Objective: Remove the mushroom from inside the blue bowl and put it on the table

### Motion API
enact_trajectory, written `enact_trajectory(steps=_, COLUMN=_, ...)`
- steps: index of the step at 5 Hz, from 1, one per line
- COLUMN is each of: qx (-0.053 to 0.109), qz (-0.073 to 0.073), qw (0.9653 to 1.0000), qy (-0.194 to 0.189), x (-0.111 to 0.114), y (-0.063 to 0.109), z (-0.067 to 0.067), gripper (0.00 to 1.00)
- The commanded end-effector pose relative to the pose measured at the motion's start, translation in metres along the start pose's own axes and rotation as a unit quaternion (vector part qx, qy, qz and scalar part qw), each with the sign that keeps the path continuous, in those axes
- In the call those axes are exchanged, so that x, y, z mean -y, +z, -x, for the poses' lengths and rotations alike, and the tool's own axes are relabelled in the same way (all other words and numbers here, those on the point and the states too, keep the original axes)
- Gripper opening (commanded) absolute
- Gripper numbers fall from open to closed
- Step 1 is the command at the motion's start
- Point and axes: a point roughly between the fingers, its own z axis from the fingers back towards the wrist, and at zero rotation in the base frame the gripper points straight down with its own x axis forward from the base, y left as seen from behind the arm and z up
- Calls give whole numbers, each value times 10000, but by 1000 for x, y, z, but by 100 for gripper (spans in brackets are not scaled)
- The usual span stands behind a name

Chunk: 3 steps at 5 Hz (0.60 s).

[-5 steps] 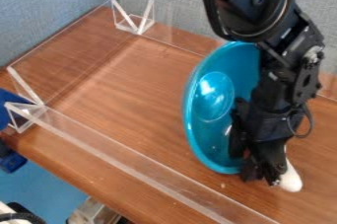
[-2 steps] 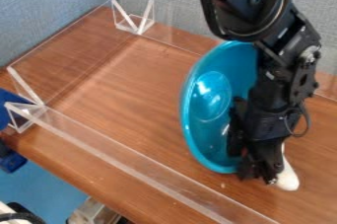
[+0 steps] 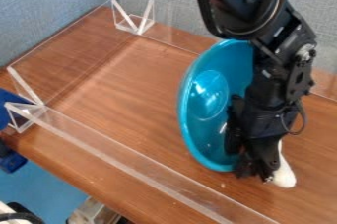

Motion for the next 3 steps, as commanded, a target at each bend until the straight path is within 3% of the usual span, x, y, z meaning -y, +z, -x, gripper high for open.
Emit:
enact_trajectory(steps=1, qx=224, qz=-134, qw=9996, qy=102, x=-11, y=12, z=-1, gripper=0)
enact_trajectory(steps=3, qx=239, qz=-174, qw=9995, qy=72, x=-14, y=11, z=0, gripper=0)
